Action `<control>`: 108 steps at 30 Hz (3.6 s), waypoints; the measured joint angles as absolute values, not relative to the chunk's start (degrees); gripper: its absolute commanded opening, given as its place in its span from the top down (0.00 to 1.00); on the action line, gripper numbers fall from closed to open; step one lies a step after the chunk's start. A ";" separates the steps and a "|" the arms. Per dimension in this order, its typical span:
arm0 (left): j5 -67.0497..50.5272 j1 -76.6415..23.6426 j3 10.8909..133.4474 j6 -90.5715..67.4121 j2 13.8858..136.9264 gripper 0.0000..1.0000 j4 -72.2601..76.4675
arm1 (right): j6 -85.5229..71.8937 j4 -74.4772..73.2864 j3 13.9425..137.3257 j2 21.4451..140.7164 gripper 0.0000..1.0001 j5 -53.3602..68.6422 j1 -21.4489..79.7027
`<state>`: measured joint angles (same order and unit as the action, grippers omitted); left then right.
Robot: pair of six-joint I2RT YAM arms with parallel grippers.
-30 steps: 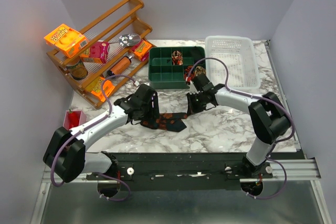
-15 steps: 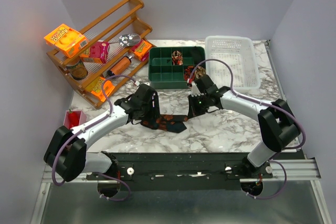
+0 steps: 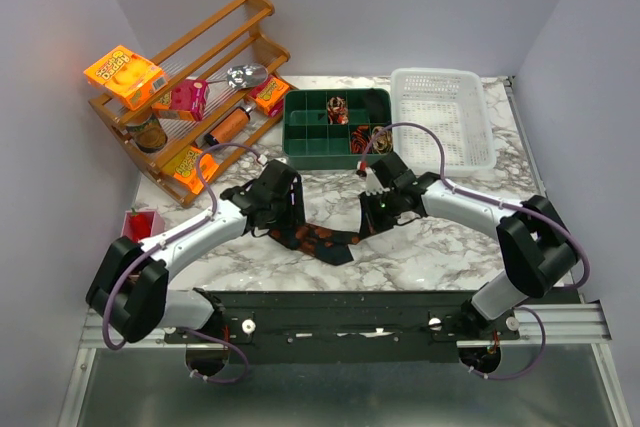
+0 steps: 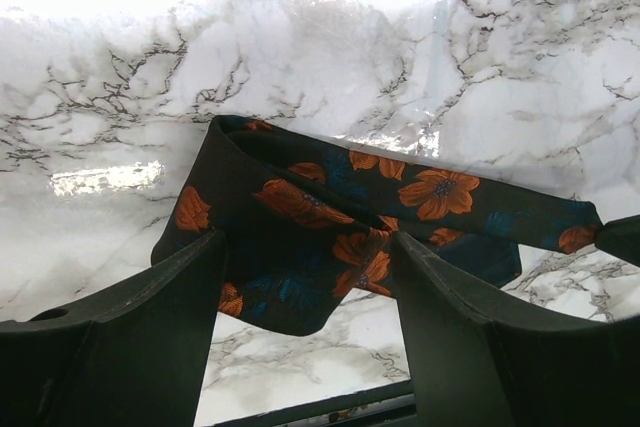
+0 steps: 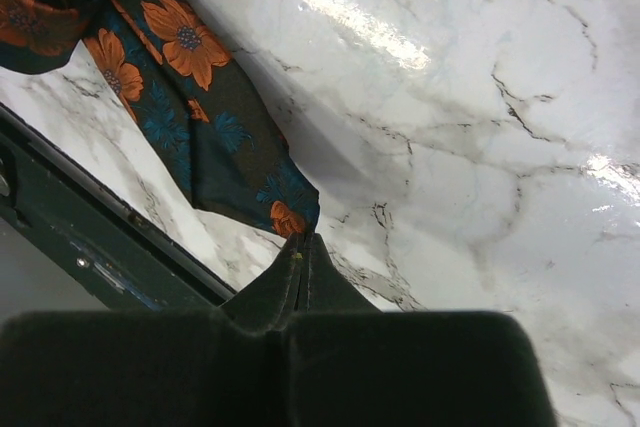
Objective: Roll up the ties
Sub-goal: Roll the tie at the center of the board.
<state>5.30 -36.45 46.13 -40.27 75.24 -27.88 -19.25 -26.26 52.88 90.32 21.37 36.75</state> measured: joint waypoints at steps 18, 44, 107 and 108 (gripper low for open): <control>8.38 -54.85 48.47 -43.31 75.13 1.00 -27.09 | -19.51 -26.41 52.88 91.42 0.99 21.34 36.77; 11.73 -59.40 48.86 -45.41 90.65 1.00 -21.50 | -20.01 -26.61 49.58 90.19 0.99 22.39 36.84; 1.39 -44.36 34.15 -48.14 68.75 1.00 -28.45 | -20.14 -31.22 68.31 107.24 0.97 12.91 49.39; 1.41 -44.36 34.15 -48.23 69.60 1.00 -26.76 | -20.14 -31.20 68.31 107.26 0.97 12.91 49.39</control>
